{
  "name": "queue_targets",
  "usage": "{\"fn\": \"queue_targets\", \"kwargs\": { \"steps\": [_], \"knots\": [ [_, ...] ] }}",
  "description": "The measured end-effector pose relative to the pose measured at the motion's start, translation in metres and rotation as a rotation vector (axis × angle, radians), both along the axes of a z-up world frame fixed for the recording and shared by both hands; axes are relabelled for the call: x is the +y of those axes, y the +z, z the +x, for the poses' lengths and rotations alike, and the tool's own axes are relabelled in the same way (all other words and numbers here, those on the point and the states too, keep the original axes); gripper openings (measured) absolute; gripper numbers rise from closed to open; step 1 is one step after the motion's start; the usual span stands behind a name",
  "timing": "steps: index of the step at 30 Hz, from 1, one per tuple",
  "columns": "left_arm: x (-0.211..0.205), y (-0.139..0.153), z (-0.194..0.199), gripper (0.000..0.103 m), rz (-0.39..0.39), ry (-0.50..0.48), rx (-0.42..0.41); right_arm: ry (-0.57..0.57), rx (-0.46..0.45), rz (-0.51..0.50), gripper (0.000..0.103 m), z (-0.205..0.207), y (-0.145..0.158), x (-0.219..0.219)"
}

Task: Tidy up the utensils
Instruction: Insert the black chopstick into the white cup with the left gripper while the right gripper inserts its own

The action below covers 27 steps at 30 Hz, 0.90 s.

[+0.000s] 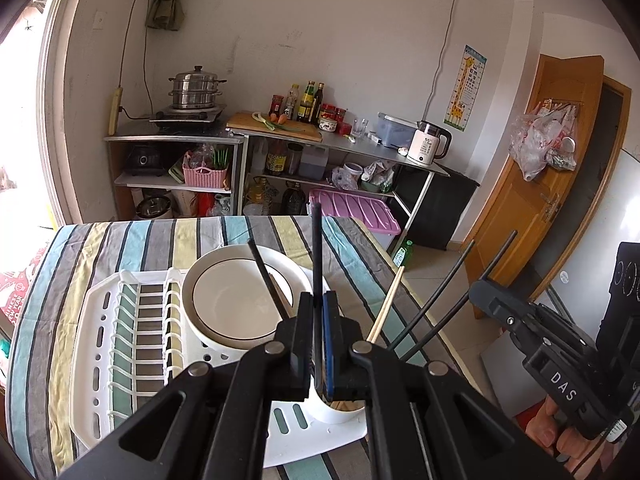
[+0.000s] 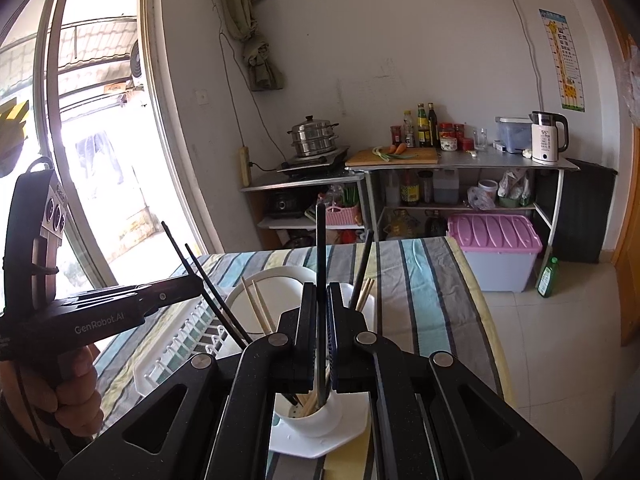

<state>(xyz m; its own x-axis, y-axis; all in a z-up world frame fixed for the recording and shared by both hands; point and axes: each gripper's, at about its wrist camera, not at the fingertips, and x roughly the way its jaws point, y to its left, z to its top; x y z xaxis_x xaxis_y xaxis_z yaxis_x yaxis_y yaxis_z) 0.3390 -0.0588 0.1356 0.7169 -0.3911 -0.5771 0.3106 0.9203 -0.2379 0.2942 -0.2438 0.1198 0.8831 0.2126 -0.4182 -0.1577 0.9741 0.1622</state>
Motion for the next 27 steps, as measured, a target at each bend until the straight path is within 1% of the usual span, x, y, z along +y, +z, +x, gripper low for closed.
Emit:
{"fn": "queue_targets", "kwargs": {
  "steps": [4, 7, 24, 25, 27],
  "knots": [
    [0.001, -0.012, 0.007, 0.005, 0.005, 0.015, 0.033, -0.008, 0.003, -0.001, 0.005, 0.002, 0.001, -0.003],
    [0.001, -0.019, 0.011, 0.005, 0.005, 0.016, 0.050, -0.007, 0.026, -0.007, 0.005, 0.007, -0.003, -0.002],
    [0.006, -0.026, 0.014, 0.006, 0.029, 0.051, 0.053, -0.030, 0.076, -0.009, 0.005, 0.014, -0.012, -0.010],
    [0.007, -0.027, 0.013, 0.007, 0.026, 0.051, 0.051, -0.033, 0.074, -0.008, 0.006, 0.013, -0.011, -0.011],
    [0.009, -0.027, 0.010, 0.007, 0.022, 0.050, 0.046, -0.033, 0.067, 0.000, 0.014, 0.009, -0.009, -0.013]
  ]
}}
